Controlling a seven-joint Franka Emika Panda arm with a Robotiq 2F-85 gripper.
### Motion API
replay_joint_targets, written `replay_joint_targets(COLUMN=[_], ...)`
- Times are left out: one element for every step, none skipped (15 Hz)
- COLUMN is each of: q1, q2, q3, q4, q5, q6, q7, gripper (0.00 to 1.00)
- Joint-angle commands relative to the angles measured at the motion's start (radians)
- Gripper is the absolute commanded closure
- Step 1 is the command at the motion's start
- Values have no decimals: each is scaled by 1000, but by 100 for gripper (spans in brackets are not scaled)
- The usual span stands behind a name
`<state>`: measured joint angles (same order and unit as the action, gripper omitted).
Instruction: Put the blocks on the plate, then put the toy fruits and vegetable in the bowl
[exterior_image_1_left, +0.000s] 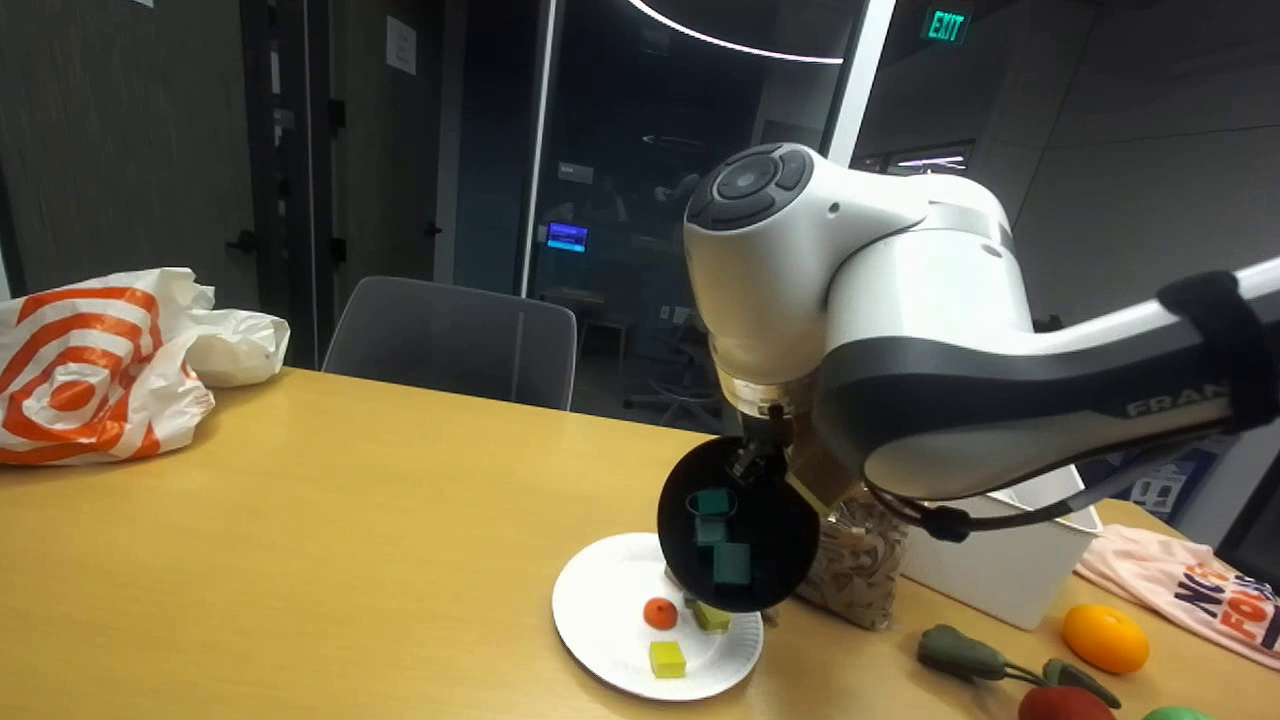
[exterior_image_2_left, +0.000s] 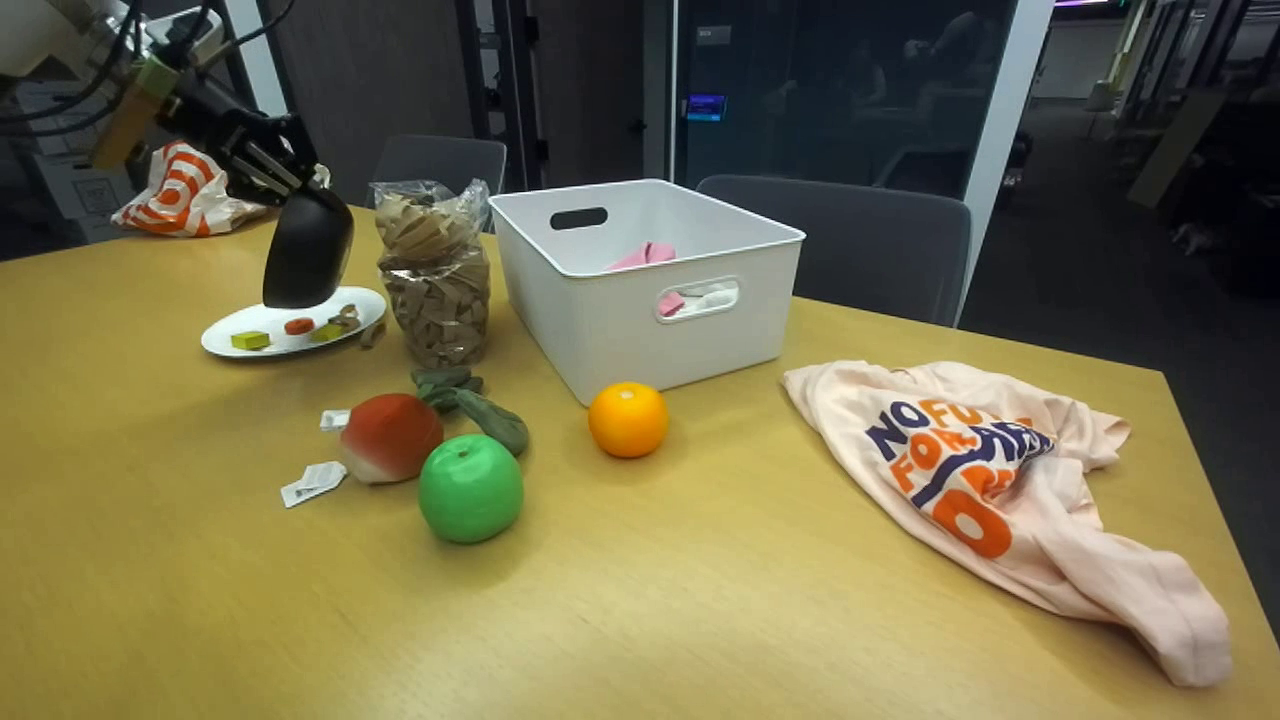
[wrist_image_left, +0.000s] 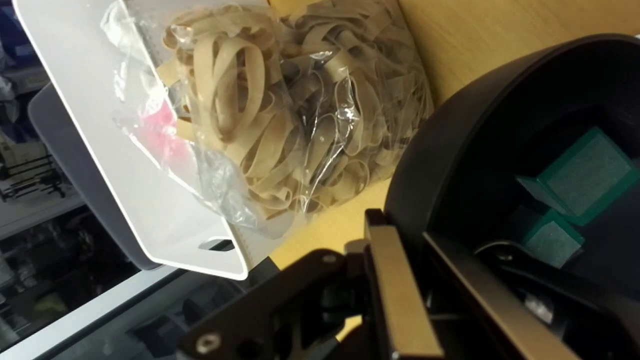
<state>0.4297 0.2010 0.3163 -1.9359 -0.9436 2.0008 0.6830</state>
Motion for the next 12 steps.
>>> replay_joint_targets(q1=[22, 26, 27, 29, 33, 34, 35, 35, 35, 34, 35, 36], q2=[-3, -5, -9, -15, -20, -22, -25, -27, -29, -32, -34, -36], q3=[0, 3, 6, 9, 12, 15, 19, 23, 27, 30, 33, 35], q4=[-25, -35, -47, -61, -75, -83, -89, -96, -101, -107, -111, -115], q5=[-119, -147, -170, -196, -229, -251, -272, -292, -306, -320, -338, -366], q6=[11, 8, 9, 10, 8, 6, 0, -5, -7, -9, -12, -17], q7=[98, 124, 150, 178, 209, 230, 252, 272, 288, 302, 317, 333], gripper=[93, 93, 93, 93, 93, 93, 93, 93, 93, 93, 93, 93])
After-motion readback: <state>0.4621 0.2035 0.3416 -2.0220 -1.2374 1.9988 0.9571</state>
